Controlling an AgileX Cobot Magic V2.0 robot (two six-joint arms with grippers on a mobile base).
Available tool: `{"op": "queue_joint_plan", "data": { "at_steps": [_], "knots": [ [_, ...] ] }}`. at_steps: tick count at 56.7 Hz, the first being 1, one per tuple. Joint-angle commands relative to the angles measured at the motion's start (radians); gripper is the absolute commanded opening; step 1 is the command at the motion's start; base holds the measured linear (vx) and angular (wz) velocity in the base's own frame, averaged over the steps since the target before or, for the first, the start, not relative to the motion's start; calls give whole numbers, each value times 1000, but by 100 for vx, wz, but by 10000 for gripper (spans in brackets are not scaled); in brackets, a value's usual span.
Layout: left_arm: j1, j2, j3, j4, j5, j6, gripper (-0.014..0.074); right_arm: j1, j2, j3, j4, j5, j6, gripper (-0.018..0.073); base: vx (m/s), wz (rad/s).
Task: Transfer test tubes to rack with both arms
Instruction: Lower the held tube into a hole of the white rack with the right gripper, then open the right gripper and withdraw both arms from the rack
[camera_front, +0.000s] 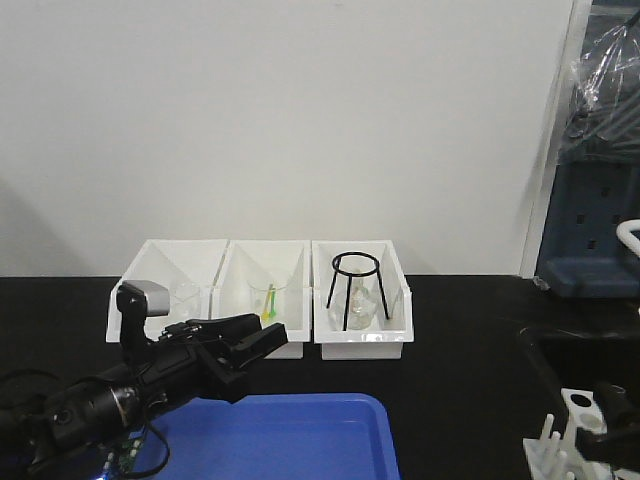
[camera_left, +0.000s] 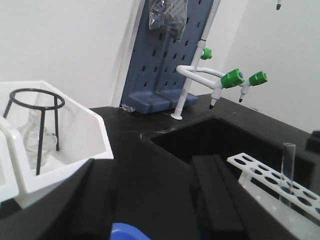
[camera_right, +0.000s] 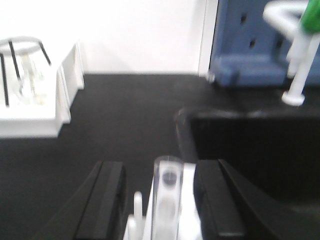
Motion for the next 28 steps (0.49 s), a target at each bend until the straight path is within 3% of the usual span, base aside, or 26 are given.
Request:
{"op": "queue_joint_plan", "data": {
  "at_steps": [1, 10, 14, 21, 28],
  "knots": [
    [11, -91, -32, -47, -54, 33, 452, -4, -166, -100, -10, 135, -38, 399, 0, 0],
    [30, -227, -33, -47, 58, 36, 452, -4, -388, -225, -12, 465, -50, 399, 0, 0],
    [37, -320, -33, -45, 171, 68, 452, -4, -459, -232, -29, 512, -53, 399, 0, 0],
    [41, -536, -20, -45, 443, 210, 452, -4, -550, -230, -32, 577, -45, 396, 0, 0],
    [41, -728, 73, -45, 584, 222, 452, -4, -605, -230, -32, 617, -40, 396, 0, 0]
  ]
}}
